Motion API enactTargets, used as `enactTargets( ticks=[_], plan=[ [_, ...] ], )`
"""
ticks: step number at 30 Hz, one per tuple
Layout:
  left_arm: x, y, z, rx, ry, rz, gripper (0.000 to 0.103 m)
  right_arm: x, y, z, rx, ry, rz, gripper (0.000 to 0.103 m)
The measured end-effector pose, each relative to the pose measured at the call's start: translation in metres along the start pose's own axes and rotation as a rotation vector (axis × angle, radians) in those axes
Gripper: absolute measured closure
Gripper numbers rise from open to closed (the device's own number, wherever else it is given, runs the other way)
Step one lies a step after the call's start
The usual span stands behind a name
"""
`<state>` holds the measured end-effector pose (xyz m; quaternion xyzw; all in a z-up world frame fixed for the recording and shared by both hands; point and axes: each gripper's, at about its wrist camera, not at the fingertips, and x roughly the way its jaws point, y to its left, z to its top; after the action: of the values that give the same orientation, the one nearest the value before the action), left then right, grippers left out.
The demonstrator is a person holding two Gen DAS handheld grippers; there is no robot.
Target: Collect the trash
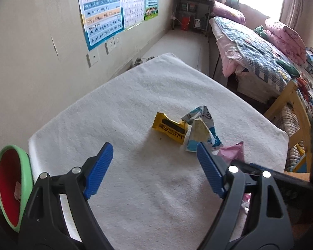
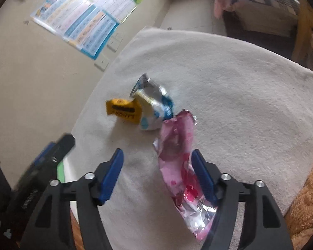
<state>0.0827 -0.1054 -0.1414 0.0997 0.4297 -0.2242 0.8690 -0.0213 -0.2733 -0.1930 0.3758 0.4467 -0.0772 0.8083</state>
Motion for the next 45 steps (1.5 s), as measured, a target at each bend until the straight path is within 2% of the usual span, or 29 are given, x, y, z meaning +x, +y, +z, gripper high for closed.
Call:
enactTargets(
  ticks=[5, 11, 15, 18, 21, 23, 24, 28, 31, 33, 37, 40, 45],
  plan=[
    [0.020, -0.003, 0.002, -0.004, 0.027, 0.010, 0.024, -0.010, -0.015, 0.006, 0.086, -0.049, 0.001, 0.032],
    [0.051, -0.001, 0.019, -0.065, 0.054, 0.023, 0.024, -0.019, -0.019, 0.011, 0.108, -0.092, 0.027, 0.032],
    [0.076, -0.006, 0.032, -0.088, 0.085, 0.023, 0.024, -0.020, -0.021, 0.014, 0.116, -0.096, 0.040, 0.032],
    [0.090, -0.014, 0.037, -0.063, 0.101, 0.042, 0.024, -0.019, -0.022, 0.016, 0.121, -0.088, 0.058, 0.032],
    [0.104, -0.025, 0.040, -0.022, 0.138, 0.029, 0.047, -0.020, -0.021, 0.017, 0.114, -0.090, 0.061, 0.032],
    [0.110, -0.029, 0.039, 0.000, 0.160, 0.034, 0.072, -0.018, -0.021, 0.017, 0.109, -0.084, 0.063, 0.032],
    [0.112, -0.029, 0.038, 0.006, 0.170, 0.037, 0.075, -0.018, -0.020, 0.016, 0.108, -0.081, 0.063, 0.032],
    [0.098, -0.020, 0.032, -0.015, 0.152, 0.017, 0.090, -0.014, -0.020, 0.015, 0.109, -0.071, 0.056, 0.032],
    [0.079, -0.008, 0.026, -0.041, 0.123, 0.005, 0.090, -0.012, -0.019, 0.013, 0.107, -0.065, 0.044, 0.030],
    [0.061, 0.004, 0.017, -0.064, 0.097, 0.000, 0.090, -0.008, -0.017, 0.012, 0.097, -0.048, 0.036, 0.023],
    [0.035, 0.029, 0.000, -0.110, 0.071, 0.002, 0.090, -0.001, -0.008, 0.008, 0.041, -0.023, 0.005, 0.023],
    [0.018, 0.047, -0.016, -0.135, 0.075, 0.010, 0.090, 0.001, -0.004, 0.004, -0.001, -0.015, -0.022, 0.023],
    [-0.001, 0.059, -0.044, -0.096, 0.107, 0.058, 0.089, 0.004, -0.004, -0.001, -0.026, 0.011, -0.048, 0.023]
  ],
)
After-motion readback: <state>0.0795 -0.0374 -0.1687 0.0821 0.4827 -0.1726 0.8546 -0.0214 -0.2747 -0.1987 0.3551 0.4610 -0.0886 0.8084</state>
